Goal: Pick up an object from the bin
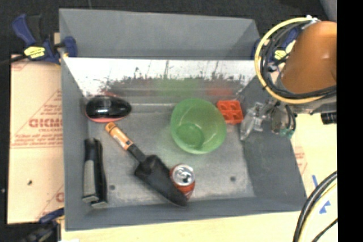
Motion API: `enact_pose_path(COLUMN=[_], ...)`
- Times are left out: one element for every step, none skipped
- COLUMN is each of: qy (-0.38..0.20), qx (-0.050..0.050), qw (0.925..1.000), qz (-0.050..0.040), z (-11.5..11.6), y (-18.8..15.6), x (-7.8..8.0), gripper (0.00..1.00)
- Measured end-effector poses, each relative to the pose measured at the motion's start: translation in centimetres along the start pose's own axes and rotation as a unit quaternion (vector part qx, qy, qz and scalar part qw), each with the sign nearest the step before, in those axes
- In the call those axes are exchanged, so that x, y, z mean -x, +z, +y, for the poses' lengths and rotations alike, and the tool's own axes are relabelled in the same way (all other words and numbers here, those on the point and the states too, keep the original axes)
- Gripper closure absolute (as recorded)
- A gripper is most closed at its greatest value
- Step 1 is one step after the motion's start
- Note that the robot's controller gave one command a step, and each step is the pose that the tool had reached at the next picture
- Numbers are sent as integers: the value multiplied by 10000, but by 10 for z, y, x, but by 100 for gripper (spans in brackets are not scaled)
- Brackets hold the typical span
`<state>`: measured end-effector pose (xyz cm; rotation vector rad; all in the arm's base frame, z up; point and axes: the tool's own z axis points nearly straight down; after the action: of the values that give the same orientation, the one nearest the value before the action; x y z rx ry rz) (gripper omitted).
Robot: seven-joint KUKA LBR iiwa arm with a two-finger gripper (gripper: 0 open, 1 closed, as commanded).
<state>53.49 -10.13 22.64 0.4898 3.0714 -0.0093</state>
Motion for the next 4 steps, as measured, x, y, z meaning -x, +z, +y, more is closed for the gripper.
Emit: enact_pose_path(qy=[-1239, -1041, 50, 77], qx=[11, -8, 34, 33], qw=[9923, 9946, 10000, 9999], qz=[-3, -18, -67, -60], z=[72, 23, 97, 98], y=[41, 41, 89, 90], x=[-11, -69, -14, -14], gripper=[100, 100, 0, 0])
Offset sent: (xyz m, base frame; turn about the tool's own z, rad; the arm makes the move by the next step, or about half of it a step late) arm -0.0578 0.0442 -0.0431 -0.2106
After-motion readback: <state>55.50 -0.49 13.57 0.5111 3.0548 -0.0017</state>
